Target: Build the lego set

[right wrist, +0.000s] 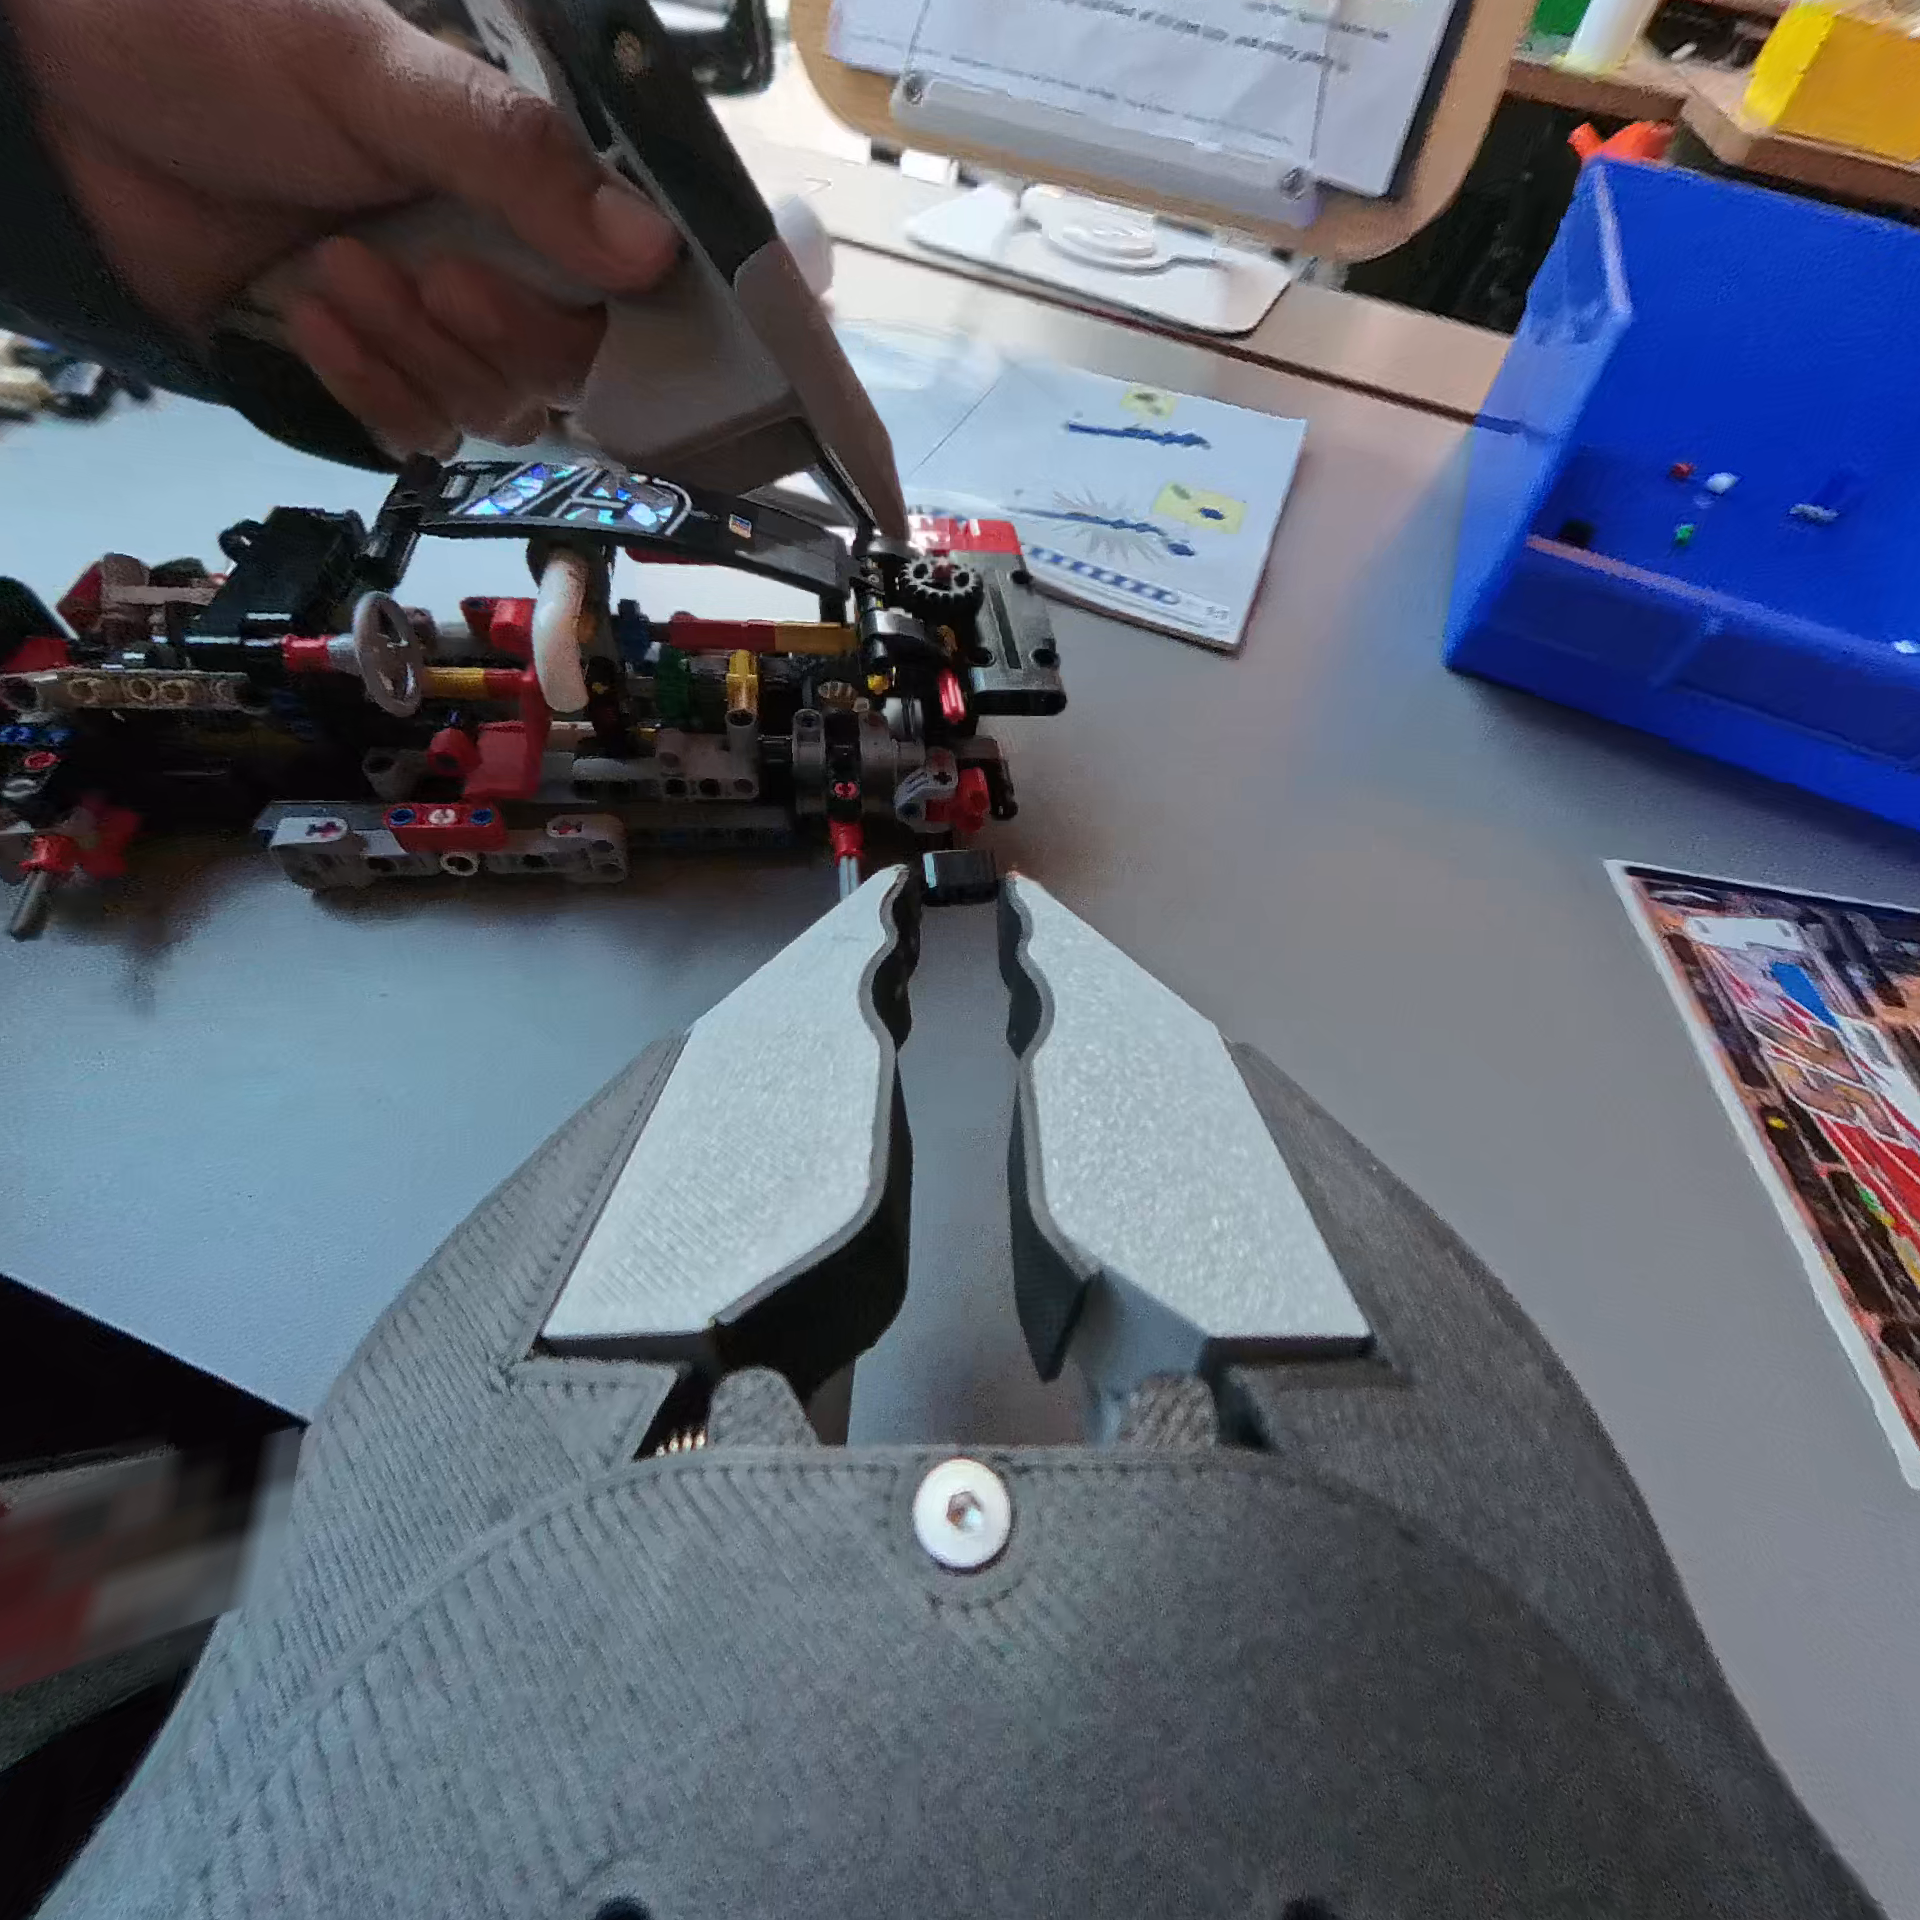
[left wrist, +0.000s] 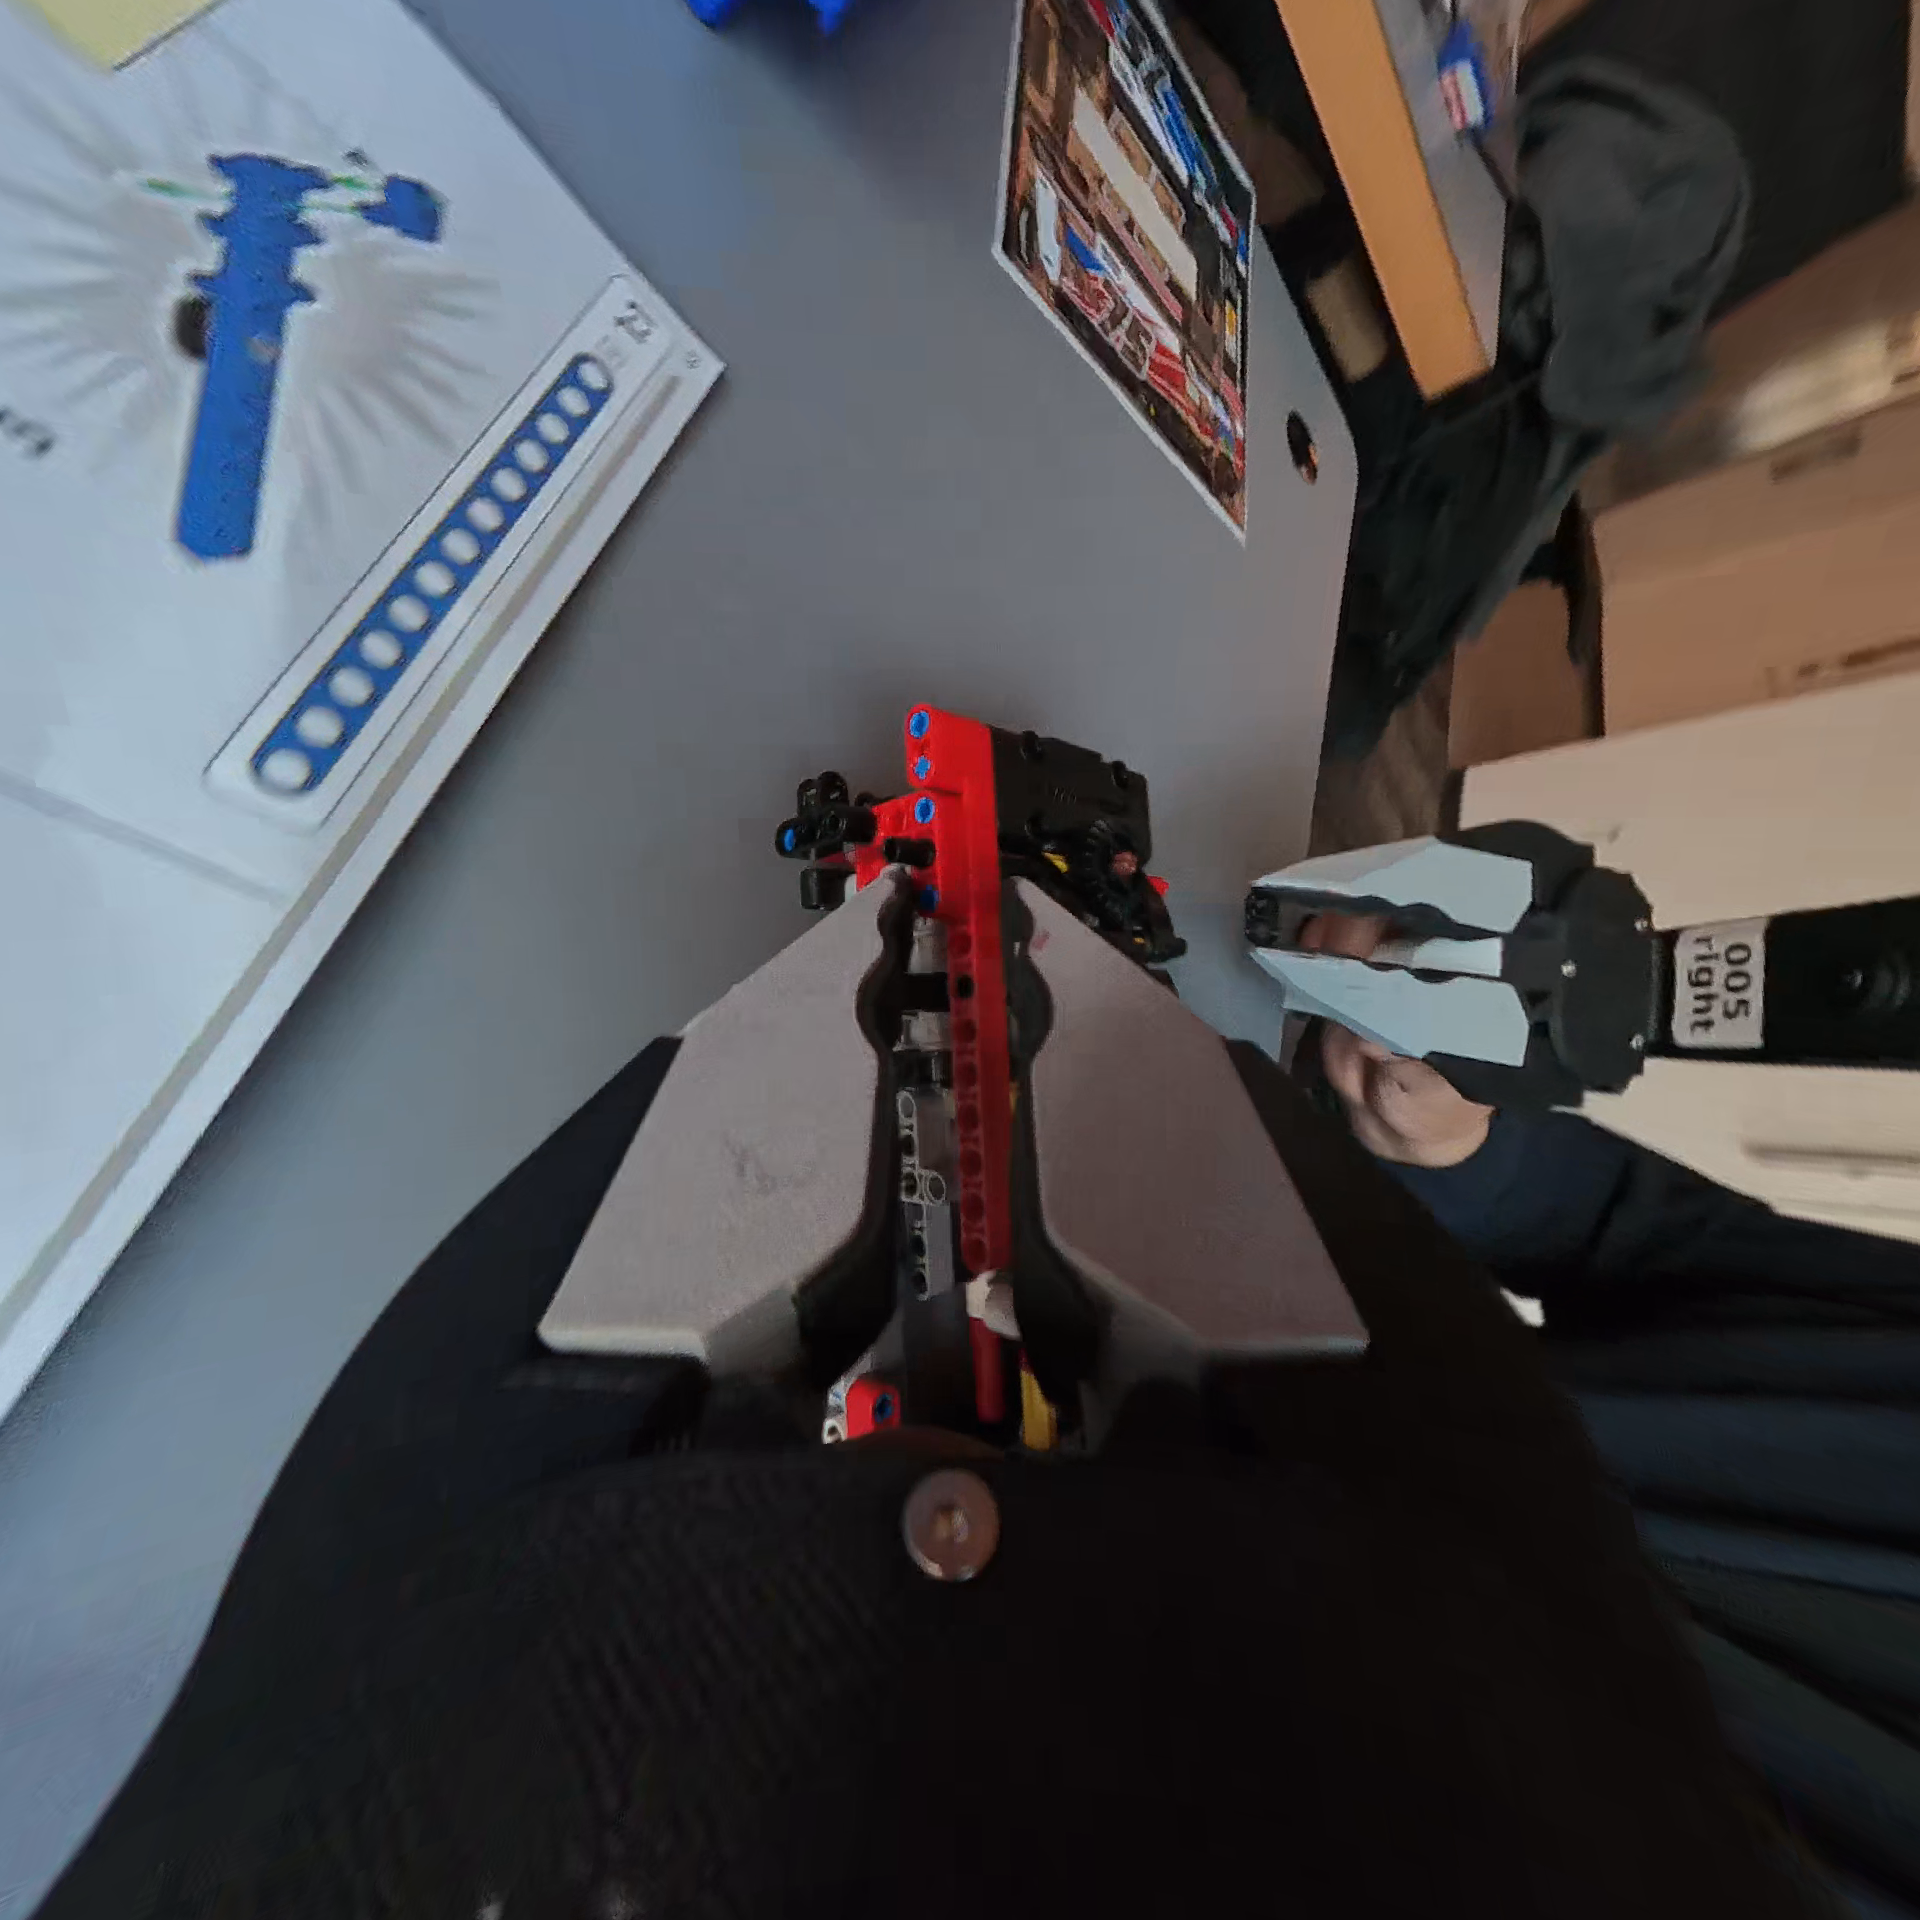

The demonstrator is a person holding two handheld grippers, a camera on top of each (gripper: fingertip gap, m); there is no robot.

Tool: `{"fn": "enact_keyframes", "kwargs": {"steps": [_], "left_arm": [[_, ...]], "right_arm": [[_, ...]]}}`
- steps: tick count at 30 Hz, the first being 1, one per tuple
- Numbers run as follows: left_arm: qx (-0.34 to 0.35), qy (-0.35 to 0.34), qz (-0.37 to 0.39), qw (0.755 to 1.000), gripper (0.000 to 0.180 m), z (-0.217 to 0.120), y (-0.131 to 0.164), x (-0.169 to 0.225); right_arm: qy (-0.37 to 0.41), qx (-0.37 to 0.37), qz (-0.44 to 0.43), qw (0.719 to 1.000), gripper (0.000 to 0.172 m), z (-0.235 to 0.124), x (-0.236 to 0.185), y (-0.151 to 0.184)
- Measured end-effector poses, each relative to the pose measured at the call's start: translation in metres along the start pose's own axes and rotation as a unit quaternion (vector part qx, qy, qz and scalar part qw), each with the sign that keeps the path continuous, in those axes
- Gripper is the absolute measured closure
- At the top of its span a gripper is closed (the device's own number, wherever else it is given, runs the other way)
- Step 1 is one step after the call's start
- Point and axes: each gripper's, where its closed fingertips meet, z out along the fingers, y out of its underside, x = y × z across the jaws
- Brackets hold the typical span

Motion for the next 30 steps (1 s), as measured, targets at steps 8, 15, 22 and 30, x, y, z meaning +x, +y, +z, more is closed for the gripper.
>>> {"fn": "enact_keyframes", "kwargs": {"steps": [8, 15, 22, 30], "left_arm": [[0.071, -0.016, -0.011, 0.997, 0.153, -0.054, 0.01, -0.015], [0.0, 0.046, -0.028, 0.999, 0.146, -0.043, 0.008, -0.018], [-0.058, 0.099, -0.018, 0.993, 0.144, -0.021, 0.021, -0.004], [-0.05, 0.115, -0.027, 0.992, 0.162, -0.015, 0.023, 0.0]], "right_arm": [[-0.076, -0.047, -0.034, 0.995, 0.16, 0.024, -0.022, -0.014], [-0.059, -0.036, -0.038, 0.997, 0.159, 0.035, -0.023, -0.017], [-0.072, -0.044, -0.046, 0.995, 0.16, 0.039, -0.022, -0.014], [-0.073, -0.043, -0.048, 0.995, 0.16, 0.042, -0.023, -0.016]]}}
